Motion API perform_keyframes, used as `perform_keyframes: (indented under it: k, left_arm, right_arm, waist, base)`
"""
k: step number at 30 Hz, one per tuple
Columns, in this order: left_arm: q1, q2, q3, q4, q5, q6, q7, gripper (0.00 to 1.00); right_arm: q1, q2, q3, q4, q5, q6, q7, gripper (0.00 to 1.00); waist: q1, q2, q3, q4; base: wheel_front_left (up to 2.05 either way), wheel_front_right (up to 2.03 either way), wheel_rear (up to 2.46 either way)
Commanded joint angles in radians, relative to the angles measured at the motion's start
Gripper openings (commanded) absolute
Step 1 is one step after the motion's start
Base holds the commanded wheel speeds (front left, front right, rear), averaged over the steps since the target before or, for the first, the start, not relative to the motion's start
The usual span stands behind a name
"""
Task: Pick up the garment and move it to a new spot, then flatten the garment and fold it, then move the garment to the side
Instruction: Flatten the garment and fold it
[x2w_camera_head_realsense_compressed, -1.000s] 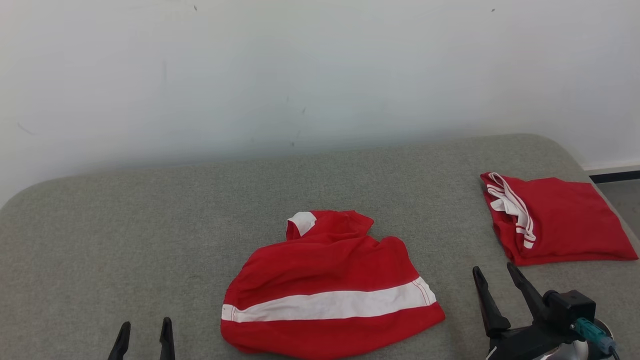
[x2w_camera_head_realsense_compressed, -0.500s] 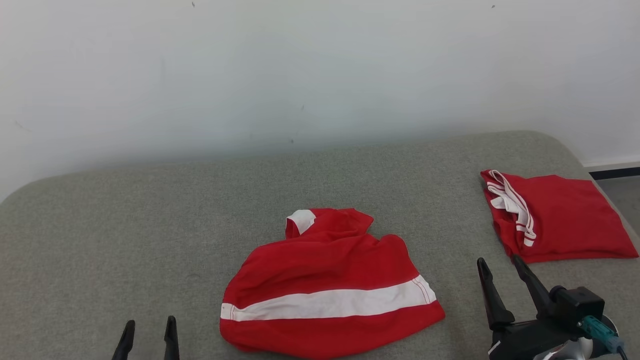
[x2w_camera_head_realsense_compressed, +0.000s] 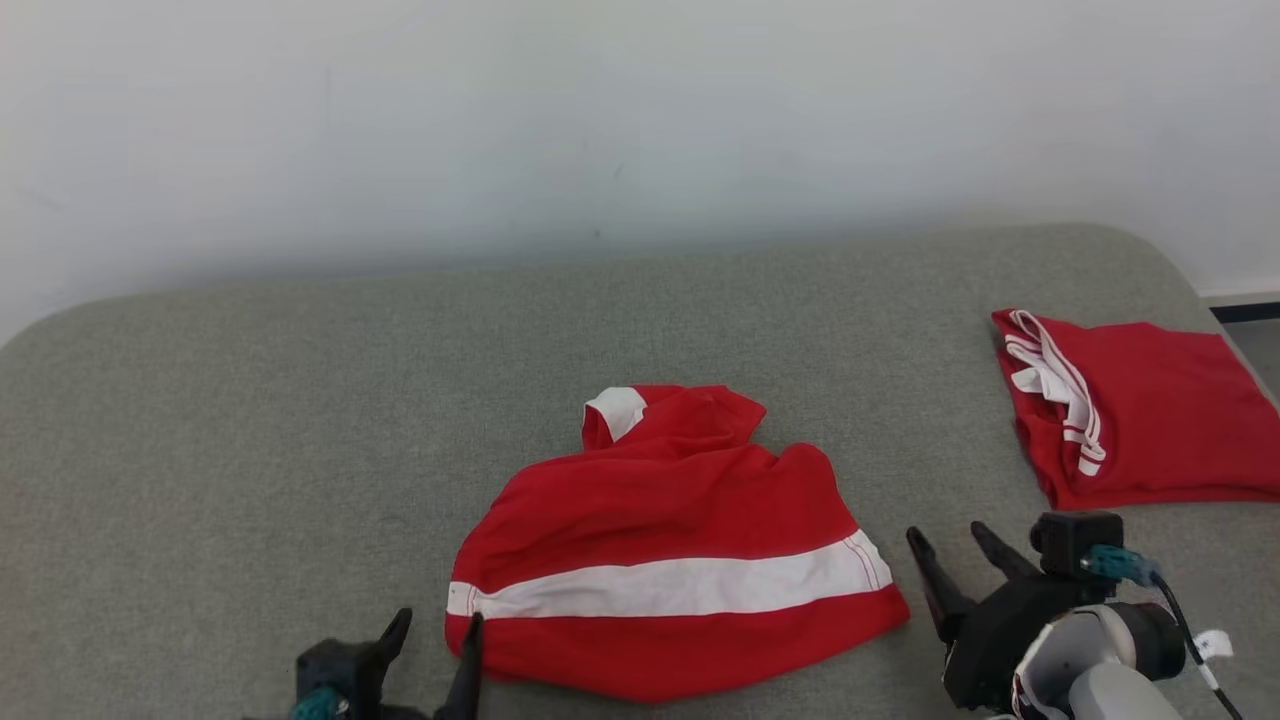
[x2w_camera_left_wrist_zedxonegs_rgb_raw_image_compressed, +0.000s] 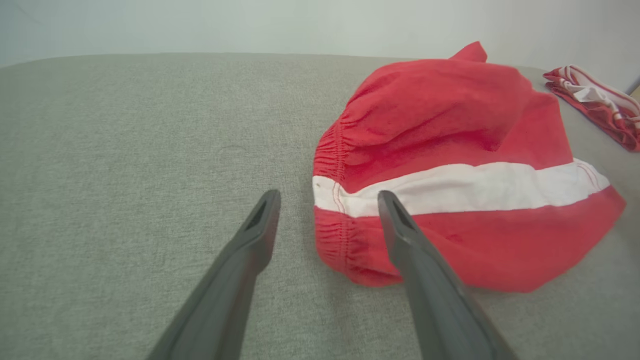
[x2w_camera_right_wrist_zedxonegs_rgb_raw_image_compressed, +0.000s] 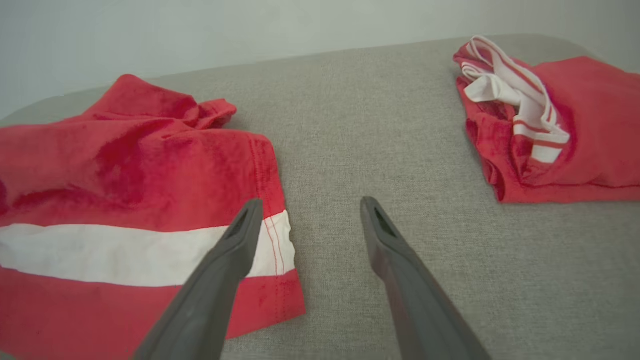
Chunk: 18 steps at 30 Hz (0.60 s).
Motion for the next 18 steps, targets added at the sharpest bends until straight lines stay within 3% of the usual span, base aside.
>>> perform_keyframes:
  k: [1, 8, 18]
  left_arm:
    - [-0.056, 0.001, -0.018, 0.038, 0.015, 0.009, 0.028, 1.00]
    - [-0.170, 0.000, -0.056, 0.145, 0.036, 0.059, 0.120, 1.00]
    - [-0.255, 0.000, -0.112, 0.219, -0.011, 0.080, 0.148, 1.00]
  right_arm:
    - [-0.029, 0.013, -0.002, 0.031, 0.001, -0.002, 0.055, 1.00]
    - [-0.095, 0.032, 0.012, 0.101, -0.018, -0.002, 0.162, 1.00]
    - [-0.146, 0.039, 0.080, 0.167, -0.012, -0.002, 0.215, 1.00]
  waist:
    - [-0.0001, 0.0000, 0.032, 0.014]
    - [-0.0001, 0.0000, 0.086, 0.031]
    - [-0.0001, 0.0000, 0.143, 0.051]
  base:
    - [0.00, 0.00, 0.00]
    - [0.00, 0.00, 0.00]
    - [0.00, 0.00, 0.00]
